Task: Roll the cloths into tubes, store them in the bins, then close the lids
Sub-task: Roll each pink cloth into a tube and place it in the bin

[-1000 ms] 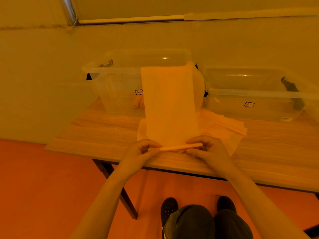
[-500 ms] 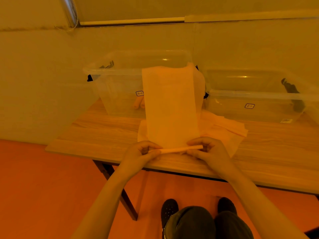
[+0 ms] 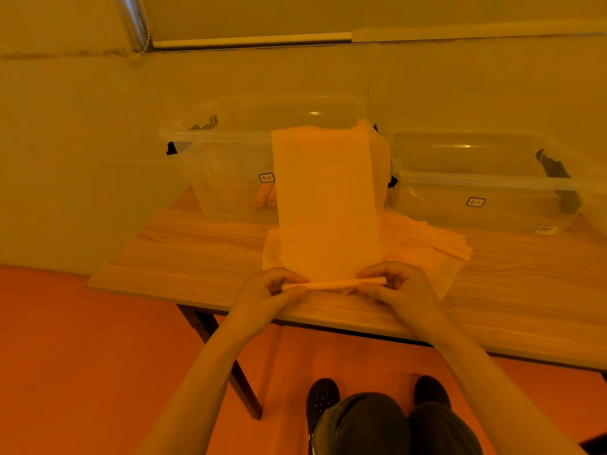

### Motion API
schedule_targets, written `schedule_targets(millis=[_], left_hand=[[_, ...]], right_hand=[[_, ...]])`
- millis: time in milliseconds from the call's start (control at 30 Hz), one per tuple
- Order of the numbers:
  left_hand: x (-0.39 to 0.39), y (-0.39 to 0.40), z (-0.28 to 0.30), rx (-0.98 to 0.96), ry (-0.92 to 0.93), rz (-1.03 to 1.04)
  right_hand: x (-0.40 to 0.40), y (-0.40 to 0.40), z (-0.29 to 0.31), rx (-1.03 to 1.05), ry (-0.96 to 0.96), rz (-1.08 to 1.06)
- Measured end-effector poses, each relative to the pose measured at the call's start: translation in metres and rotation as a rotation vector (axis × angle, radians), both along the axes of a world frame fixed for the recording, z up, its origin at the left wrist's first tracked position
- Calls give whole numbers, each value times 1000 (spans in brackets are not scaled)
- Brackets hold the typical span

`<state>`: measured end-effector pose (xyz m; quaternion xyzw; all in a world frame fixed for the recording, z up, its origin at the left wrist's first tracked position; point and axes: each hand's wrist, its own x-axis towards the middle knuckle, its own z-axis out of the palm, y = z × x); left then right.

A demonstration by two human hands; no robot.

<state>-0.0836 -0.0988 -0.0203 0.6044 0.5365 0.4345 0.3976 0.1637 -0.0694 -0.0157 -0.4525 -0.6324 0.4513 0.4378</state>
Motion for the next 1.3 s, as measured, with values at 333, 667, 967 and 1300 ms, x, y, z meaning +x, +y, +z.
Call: schedule_targets(millis=[333,667,967,1300], left_hand=[[0,-1,0,14,6,2],[-1,0,-1,38,25,-6],[0,0,-1,37,27,18],[0,-1,-1,32,23,33]], right_hand=[[-1,-2,1,-18,20,12],[-2,-2,2,-28,51,6],[-1,-1,1,-11,32,1],[-1,-2,2,2,10,12]])
